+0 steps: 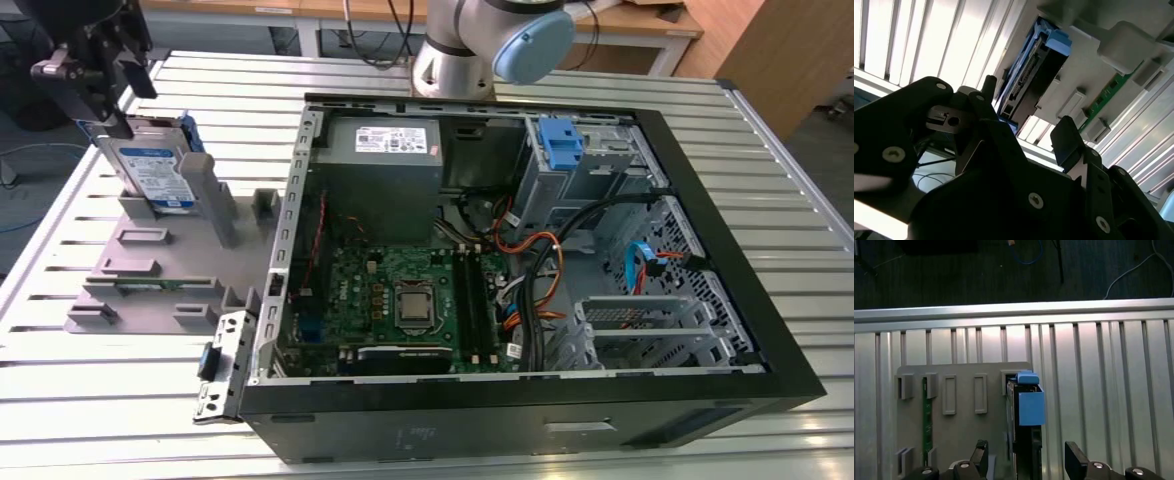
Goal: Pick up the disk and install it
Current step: 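Pick up the disk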
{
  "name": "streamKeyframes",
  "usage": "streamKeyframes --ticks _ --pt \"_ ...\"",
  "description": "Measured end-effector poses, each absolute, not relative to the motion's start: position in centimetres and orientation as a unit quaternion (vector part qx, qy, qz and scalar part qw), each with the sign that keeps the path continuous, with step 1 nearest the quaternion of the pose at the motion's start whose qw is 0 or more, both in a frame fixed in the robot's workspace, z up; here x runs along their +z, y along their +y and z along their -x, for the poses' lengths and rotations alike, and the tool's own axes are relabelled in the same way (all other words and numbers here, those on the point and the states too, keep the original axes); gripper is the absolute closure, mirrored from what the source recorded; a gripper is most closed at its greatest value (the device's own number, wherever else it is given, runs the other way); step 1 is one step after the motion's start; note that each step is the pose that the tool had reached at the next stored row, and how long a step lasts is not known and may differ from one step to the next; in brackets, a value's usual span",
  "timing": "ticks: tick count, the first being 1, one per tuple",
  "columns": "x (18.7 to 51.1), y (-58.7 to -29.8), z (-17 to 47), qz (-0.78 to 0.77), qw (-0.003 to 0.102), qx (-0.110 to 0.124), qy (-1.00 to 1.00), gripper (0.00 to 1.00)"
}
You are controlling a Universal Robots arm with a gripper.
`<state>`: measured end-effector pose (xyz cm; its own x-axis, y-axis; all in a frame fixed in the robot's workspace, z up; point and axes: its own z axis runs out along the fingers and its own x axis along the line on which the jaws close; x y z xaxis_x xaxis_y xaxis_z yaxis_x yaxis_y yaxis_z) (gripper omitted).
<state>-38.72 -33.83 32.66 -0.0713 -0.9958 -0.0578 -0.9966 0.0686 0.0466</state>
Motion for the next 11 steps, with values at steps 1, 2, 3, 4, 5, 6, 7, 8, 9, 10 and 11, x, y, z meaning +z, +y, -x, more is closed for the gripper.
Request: streamKeyframes --ticks 1,2,3,4,5,6,7,8,9,10,11 --pt "32.5 -33.8 38.7 0.683 0.005 0.037 0.729 0.29" --pt "32.4 -33.8 38.8 0.685 0.006 0.036 0.727 0.29" --pt "32.2 -33.8 38.8 0.687 0.006 0.036 0.725 0.29" --pt "32.1 -33.8 38.8 0.690 0.006 0.036 0.723 0.29" --pt "32.0 -33.8 38.8 0.692 0.006 0.036 0.721 0.29" --pt "31.8 -33.8 38.8 0.694 0.006 0.036 0.719 0.29" --pt "31.6 -33.8 38.9 0.696 0.006 0.036 0.717 0.29" --pt "31.5 -33.8 38.9 0.698 0.006 0.035 0.715 0.29" --pt "31.3 -33.8 38.9 0.700 0.006 0.035 0.713 0.29" --pt "31.2 -33.8 38.9 0.702 0.006 0.035 0.711 0.29" --pt "31.0 -33.8 39.0 0.703 0.006 0.035 0.710 0.29"
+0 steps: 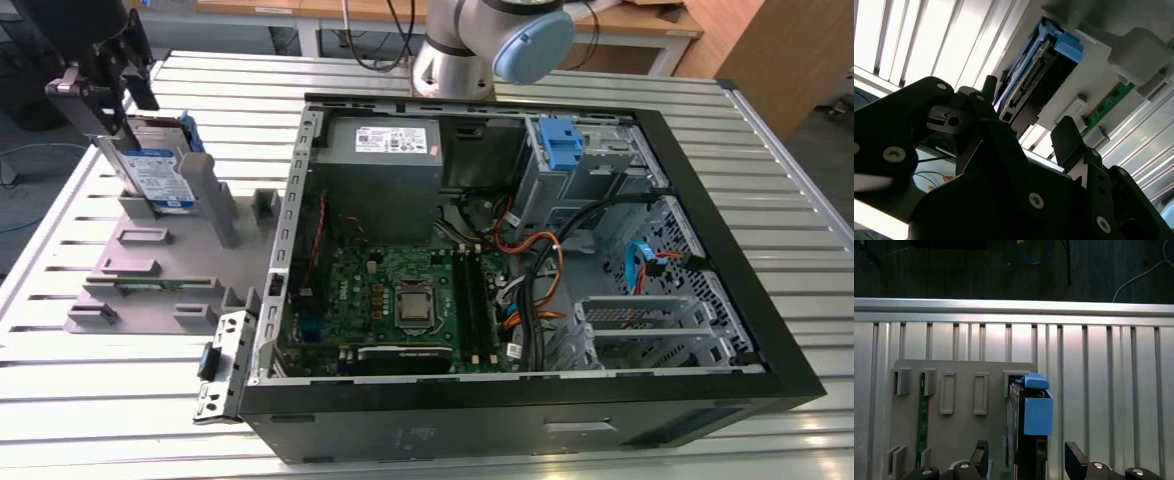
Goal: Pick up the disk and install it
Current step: 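Pick up the disk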
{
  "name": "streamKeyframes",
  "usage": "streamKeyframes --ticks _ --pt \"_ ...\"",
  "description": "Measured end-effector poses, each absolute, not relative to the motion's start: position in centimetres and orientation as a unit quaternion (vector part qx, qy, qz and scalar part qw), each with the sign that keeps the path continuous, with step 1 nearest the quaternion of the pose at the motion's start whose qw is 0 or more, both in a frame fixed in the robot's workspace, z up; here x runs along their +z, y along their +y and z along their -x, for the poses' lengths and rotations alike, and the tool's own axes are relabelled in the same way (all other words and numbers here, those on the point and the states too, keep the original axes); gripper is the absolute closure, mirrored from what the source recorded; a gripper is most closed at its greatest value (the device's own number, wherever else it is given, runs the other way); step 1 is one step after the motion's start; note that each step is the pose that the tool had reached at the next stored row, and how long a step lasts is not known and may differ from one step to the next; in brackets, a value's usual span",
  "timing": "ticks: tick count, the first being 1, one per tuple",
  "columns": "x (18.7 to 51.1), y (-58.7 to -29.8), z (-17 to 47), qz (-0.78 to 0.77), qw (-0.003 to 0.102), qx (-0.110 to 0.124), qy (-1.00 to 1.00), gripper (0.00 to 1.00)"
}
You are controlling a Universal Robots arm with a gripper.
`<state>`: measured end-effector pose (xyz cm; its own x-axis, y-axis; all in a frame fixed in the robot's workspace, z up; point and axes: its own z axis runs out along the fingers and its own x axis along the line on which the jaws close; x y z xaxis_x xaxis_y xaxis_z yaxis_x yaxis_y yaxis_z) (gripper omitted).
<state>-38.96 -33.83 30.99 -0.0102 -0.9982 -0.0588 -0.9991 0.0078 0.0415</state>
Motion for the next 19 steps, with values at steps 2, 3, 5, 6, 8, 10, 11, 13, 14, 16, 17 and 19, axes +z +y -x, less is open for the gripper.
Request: streamKeyframes --ticks 2,3,5,6,8,10,11,13,14,16,17,19 --pt "30.63 -33.83 38.99 0.706 0.006 0.035 0.707 0.29" --pt "30.45 -33.83 39.00 0.707 0.006 0.035 0.706 0.29" --pt "30.21 -33.83 39.00 0.708 0.007 0.035 0.705 0.29" --pt "30.14 -33.83 38.99 0.708 0.007 0.035 0.705 0.29" --pt "30.01 -33.83 39.00 0.708 0.007 0.035 0.705 0.29" --pt "29.92 -33.82 38.99 0.708 0.007 0.035 0.705 0.29" --pt "29.92 -33.82 39.00 0.708 0.007 0.035 0.705 0.29" --pt "29.90 -33.82 38.99 0.708 0.007 0.035 0.705 0.29" --pt "29.89 -33.82 39.00 0.708 0.007 0.035 0.705 0.29" --pt "29.89 -33.82 39.00 0.708 0.007 0.035 0.705 0.29" --pt "29.88 -33.82 39.00 0.708 0.007 0.035 0.705 0.29" --pt "29.88 -33.82 39.00 0.708 0.007 0.035 0.705 0.29"
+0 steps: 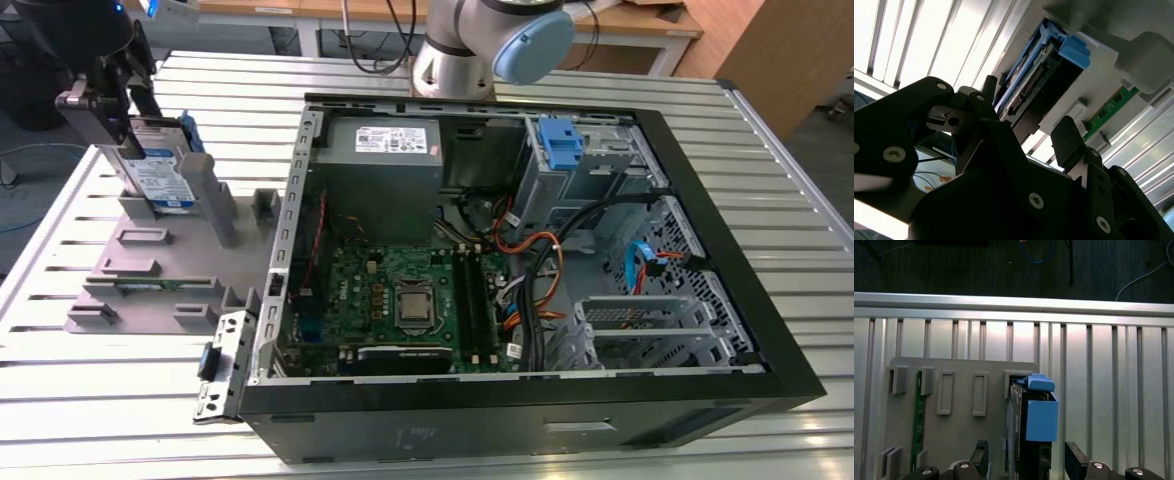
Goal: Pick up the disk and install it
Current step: 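Pick up the disk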
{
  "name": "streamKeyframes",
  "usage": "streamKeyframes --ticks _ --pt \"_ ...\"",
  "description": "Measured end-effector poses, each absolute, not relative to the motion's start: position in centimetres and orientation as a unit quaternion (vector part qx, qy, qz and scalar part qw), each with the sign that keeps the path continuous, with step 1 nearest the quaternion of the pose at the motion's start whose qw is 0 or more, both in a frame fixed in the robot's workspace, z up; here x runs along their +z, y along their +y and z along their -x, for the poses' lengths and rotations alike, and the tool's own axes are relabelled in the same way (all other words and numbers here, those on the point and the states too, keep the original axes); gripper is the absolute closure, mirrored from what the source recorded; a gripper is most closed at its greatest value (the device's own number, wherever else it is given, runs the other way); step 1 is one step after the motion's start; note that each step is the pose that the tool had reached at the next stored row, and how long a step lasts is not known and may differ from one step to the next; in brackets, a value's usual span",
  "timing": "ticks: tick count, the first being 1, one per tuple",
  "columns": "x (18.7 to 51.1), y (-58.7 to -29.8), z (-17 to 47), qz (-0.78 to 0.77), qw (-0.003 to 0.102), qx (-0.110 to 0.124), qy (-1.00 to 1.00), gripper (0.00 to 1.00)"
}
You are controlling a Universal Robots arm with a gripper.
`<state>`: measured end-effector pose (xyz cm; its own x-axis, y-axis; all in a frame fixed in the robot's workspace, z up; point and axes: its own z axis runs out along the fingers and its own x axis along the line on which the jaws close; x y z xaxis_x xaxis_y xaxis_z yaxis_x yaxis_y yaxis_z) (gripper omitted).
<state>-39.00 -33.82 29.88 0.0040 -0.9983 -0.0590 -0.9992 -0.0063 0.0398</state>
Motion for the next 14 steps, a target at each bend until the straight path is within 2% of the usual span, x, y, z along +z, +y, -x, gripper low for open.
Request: streamKeyframes --ticks 4,6,8,9,14 --pt "29.87 -33.82 39.00 0.708 0.007 0.035 0.705 0.31" --pt "29.87 -33.82 39.00 0.708 0.007 0.035 0.705 0.43" --pt "29.86 -33.82 39.00 0.708 0.007 0.035 0.705 0.43" --pt "29.86 -33.82 39.00 0.708 0.007 0.035 0.705 0.50" --pt "29.93 -33.82 39.00 0.708 0.007 0.035 0.705 0.50"
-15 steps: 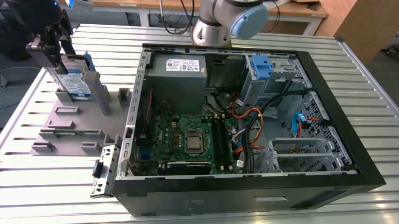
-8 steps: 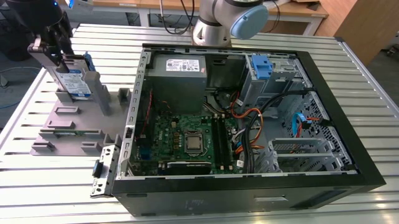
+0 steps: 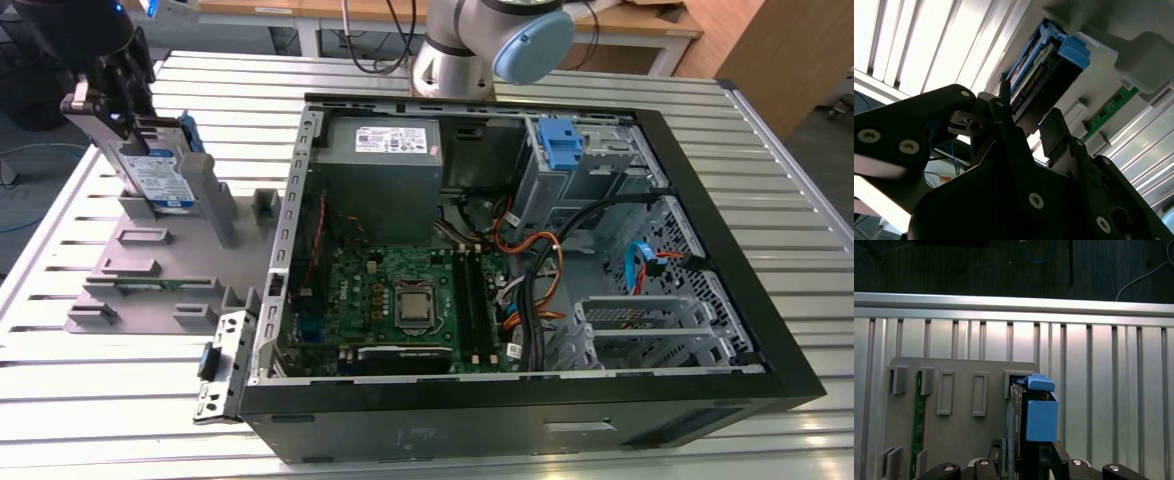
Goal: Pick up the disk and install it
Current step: 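Pick up the disk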
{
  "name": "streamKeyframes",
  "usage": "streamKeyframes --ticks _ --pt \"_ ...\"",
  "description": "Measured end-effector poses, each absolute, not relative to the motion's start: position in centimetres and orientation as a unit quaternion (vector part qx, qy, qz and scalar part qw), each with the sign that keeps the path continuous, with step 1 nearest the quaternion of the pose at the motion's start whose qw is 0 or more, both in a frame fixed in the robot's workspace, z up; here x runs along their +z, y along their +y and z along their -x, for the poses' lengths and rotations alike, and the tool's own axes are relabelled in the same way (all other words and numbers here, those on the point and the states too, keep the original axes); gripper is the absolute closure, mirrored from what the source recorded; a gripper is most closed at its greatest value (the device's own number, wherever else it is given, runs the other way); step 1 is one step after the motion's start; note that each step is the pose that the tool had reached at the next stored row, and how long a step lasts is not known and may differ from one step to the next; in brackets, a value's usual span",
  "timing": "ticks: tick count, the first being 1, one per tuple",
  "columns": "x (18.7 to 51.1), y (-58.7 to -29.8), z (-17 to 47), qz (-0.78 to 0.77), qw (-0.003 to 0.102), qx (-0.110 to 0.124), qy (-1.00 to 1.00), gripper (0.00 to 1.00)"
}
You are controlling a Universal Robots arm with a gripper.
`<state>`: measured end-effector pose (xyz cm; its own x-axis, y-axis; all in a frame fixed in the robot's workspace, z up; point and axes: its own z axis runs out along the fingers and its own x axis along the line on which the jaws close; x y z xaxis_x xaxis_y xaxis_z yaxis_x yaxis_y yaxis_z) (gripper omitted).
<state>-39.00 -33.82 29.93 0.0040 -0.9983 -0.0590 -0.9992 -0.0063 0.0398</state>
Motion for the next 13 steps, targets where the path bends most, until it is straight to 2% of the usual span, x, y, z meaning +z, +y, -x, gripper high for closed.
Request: streamKeyframes --ticks 8,10,11,13 --pt "30.01 -33.82 38.99 0.708 0.007 0.035 0.705 0.50" --pt "30.02 -33.82 39.00 0.708 0.007 0.035 0.705 0.51" --pt "30.02 -33.82 39.00 0.708 0.007 0.035 0.705 0.58" --pt "30.03 -33.82 39.00 0.708 0.007 0.035 0.705 0.58"
